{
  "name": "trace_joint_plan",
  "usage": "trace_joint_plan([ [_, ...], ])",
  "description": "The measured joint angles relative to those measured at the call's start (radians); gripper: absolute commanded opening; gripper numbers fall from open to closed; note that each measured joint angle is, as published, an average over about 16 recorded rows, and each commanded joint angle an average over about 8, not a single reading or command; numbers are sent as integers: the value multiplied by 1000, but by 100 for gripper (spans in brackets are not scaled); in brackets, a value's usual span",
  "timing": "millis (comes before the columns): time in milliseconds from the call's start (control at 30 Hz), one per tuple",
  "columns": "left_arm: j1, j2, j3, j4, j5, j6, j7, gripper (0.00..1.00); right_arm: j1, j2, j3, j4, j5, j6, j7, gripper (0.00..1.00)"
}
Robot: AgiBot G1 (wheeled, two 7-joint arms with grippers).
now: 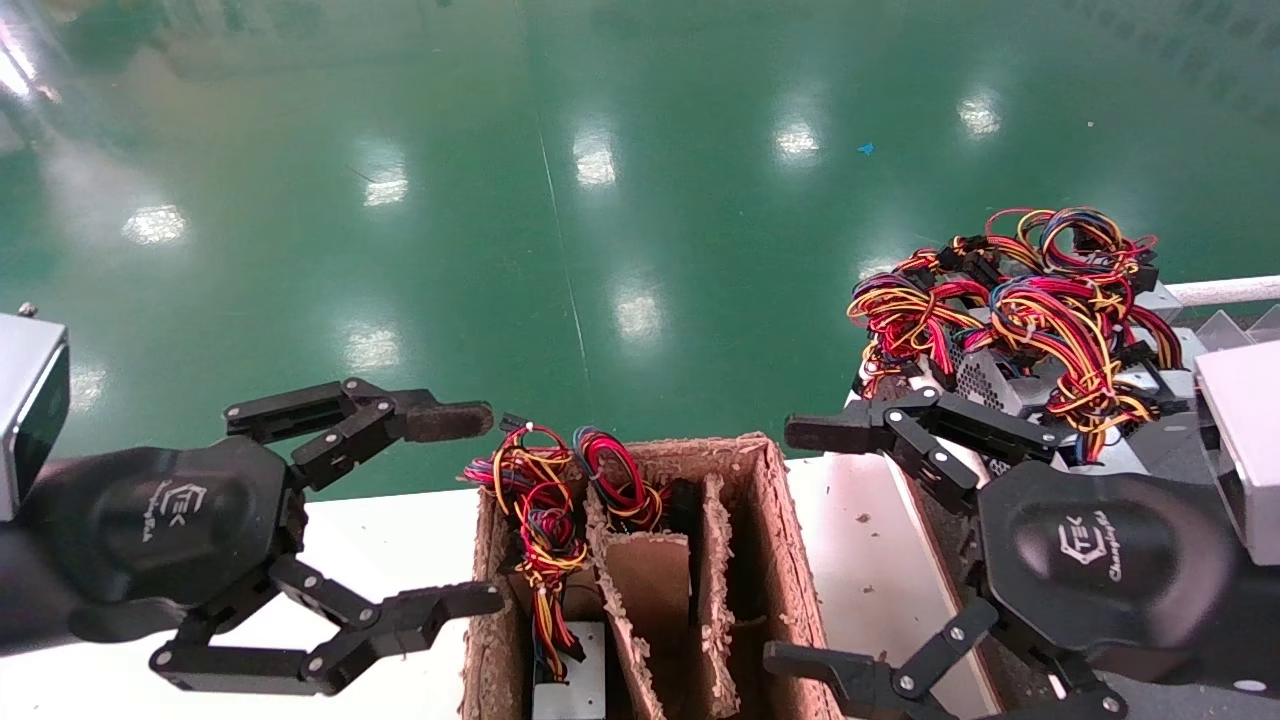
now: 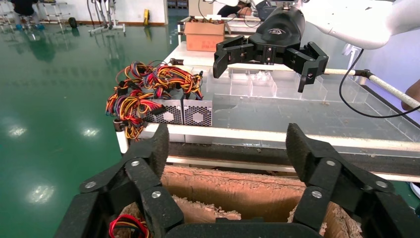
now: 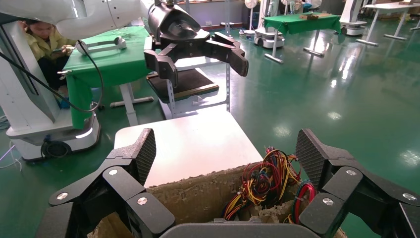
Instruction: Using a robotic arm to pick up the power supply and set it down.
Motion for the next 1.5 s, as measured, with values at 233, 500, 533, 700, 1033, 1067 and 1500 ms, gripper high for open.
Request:
trace_joint_plan([
  [233, 0, 0, 0, 0, 0, 0, 0, 0, 0, 0, 0, 0, 0, 0, 0, 100],
  [500, 0, 0, 0, 0, 0, 0, 0, 0, 0, 0, 0, 0, 0, 0, 0, 100],
  [533, 0, 0, 0, 0, 0, 0, 0, 0, 0, 0, 0, 0, 0, 0, 0, 100],
  [700, 0, 0, 0, 0, 0, 0, 0, 0, 0, 0, 0, 0, 0, 0, 0, 100],
  [1033, 0, 0, 0, 0, 0, 0, 0, 0, 0, 0, 0, 0, 0, 0, 0, 100],
  [1067, 0, 0, 0, 0, 0, 0, 0, 5, 0, 0, 0, 0, 0, 0, 0, 100],
  [1500, 0, 0, 0, 0, 0, 0, 0, 100, 6, -16, -23, -5, -56, 37, 7, 100],
])
